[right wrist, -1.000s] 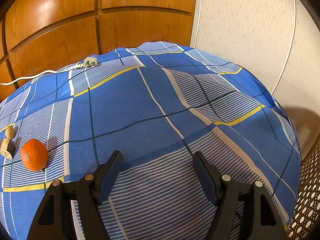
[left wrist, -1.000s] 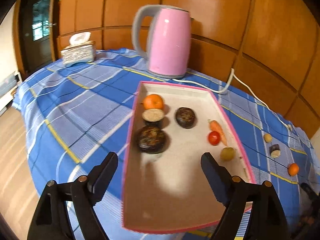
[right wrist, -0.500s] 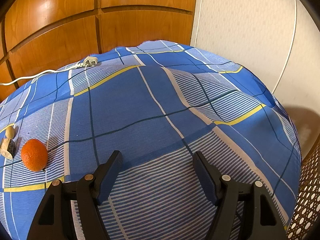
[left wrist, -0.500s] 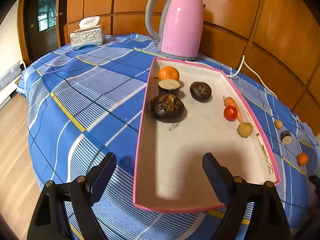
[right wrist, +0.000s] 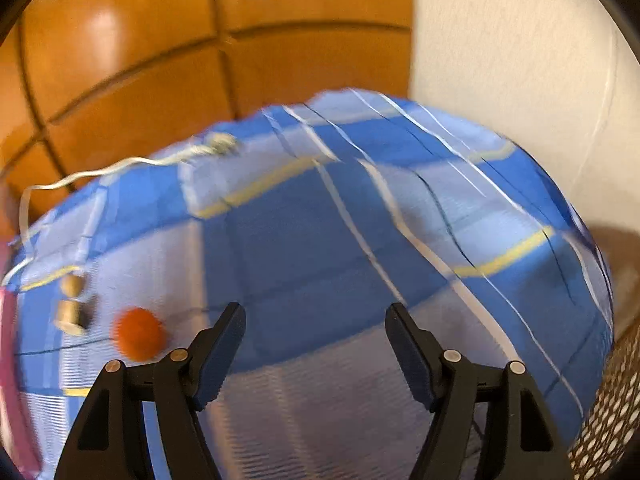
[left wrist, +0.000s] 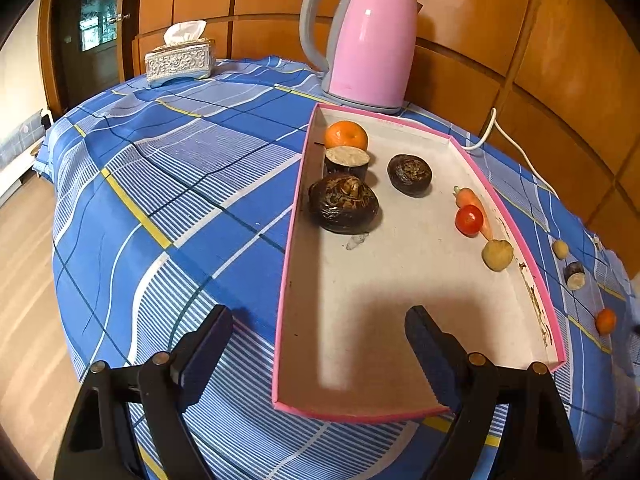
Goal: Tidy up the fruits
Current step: 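Move the right tool to the small tan round potato and grasp it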
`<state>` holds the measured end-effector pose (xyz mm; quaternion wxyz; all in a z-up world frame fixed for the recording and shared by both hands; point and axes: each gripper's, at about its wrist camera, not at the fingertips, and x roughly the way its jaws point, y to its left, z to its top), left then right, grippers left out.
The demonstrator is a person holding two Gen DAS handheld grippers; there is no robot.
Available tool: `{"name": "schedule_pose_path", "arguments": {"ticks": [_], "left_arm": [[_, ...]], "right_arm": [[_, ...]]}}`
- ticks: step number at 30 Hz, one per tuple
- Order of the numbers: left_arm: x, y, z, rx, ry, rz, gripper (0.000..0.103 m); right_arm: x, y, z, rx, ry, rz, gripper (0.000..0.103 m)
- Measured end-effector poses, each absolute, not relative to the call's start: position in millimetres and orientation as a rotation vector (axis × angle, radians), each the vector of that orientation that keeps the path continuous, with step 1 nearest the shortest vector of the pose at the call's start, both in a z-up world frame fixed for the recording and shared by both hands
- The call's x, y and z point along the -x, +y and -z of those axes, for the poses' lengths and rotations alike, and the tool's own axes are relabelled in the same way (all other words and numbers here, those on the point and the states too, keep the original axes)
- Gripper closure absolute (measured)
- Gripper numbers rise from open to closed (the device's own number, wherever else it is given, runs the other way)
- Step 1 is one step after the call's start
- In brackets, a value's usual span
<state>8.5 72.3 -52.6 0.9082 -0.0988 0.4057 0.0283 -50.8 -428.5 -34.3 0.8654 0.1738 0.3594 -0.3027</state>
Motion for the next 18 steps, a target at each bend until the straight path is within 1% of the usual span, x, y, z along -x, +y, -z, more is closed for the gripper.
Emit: {"name": "schedule_pose_path", "arguments": {"ticks": [3, 5, 8, 9, 18], "left_arm": [[-8.0, 72.3, 52.3, 0.203, 0.836, -0.058, 0.014], [-7.9, 72.3, 52.3, 0.203, 0.836, -0.059, 0.014], [-8.0, 72.7, 52.2, 0.206, 0.836, -0.061, 0.014], [-7.9, 73.1, 52.2, 0.207, 0.836, -0.063, 0.014], [-8.4, 79.2, 55.1, 0.222, 0.841, -0.078, 0.014]], "right_arm": [[31.8, -412.5, 19.8, -0.352, 0.745, 0.501, 0.031], [16.9, -399.4, 14.5, -0.334, 0.747, 0.415, 0.038], [-11.5, -375.2, 11.0, -0.299, 0.77, 0.273, 0.046], [-23.4, -365.5, 10.6, -0.285, 0.78, 0.225, 0.047], [-105.6, -310.0, 29.1, -0.156, 0.88, 0.072, 0.048]]}}
